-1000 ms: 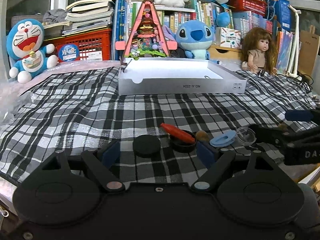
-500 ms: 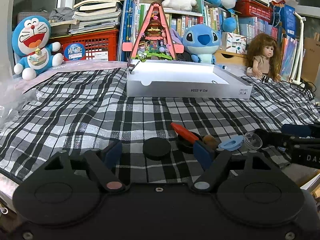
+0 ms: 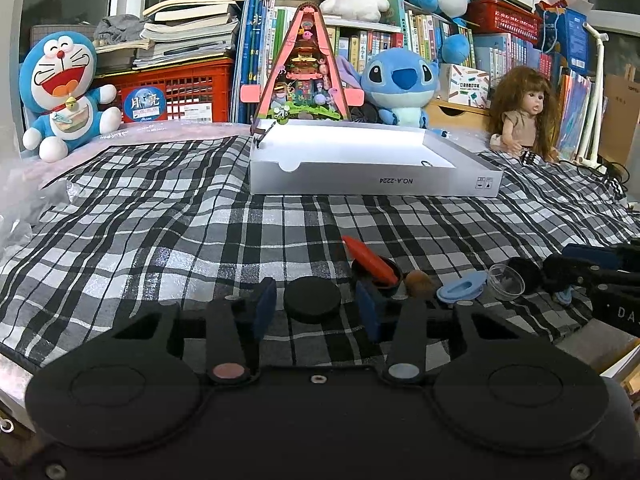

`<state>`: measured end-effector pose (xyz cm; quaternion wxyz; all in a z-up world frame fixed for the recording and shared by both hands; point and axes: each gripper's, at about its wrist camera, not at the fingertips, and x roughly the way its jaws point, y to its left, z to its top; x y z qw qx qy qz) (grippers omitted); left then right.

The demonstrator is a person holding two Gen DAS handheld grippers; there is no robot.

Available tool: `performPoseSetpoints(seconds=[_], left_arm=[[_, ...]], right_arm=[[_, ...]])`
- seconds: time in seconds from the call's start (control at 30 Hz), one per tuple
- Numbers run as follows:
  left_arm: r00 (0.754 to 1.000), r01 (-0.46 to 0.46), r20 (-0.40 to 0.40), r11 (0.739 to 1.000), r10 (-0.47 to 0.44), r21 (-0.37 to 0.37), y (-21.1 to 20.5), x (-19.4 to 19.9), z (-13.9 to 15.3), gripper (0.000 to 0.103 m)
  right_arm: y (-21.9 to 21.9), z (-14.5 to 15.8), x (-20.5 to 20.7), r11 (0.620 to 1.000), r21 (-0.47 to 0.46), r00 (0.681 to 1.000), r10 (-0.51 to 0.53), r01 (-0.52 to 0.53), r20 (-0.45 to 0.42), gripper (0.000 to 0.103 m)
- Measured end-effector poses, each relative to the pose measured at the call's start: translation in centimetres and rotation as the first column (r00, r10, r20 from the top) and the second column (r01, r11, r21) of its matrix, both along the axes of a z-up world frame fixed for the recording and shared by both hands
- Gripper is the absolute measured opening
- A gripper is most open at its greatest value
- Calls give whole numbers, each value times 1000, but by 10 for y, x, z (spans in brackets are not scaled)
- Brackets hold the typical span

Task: Organize rigid objects
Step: 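Grasp a black round puck with the left tool while the right tool grasps another black round piece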

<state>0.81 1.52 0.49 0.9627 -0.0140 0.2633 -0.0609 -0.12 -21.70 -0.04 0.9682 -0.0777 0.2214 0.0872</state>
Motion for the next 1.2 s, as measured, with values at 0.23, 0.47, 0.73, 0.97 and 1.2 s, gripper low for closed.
performPoseSetpoints(seconds=[0.23, 0.47, 0.73, 0.97, 1.2], left_arm=[[1000, -3, 0, 1000, 3, 12, -1, 1, -2, 42], [1000, -7, -1, 999, 7, 32, -3, 5, -4, 42], [1000, 4, 19, 999, -5, 49, -7, 1, 0, 30], [999, 14, 38, 999, -16, 46, -9, 3, 12, 30], [1000, 5, 19, 1000, -5, 10, -4, 26, 30, 30]], right_arm=[[0, -2, 2, 1000, -20, 1000, 0, 0, -16, 39], [-2, -5, 8, 1000, 0, 999, 4, -4, -43, 52], [-5, -3, 9, 999, 40, 999, -2, 4, -45, 38], [-2, 7, 15, 998, 60, 1000, 3, -2, -30, 38], [-6, 19, 33, 992, 121, 999, -16, 22, -46, 39]])
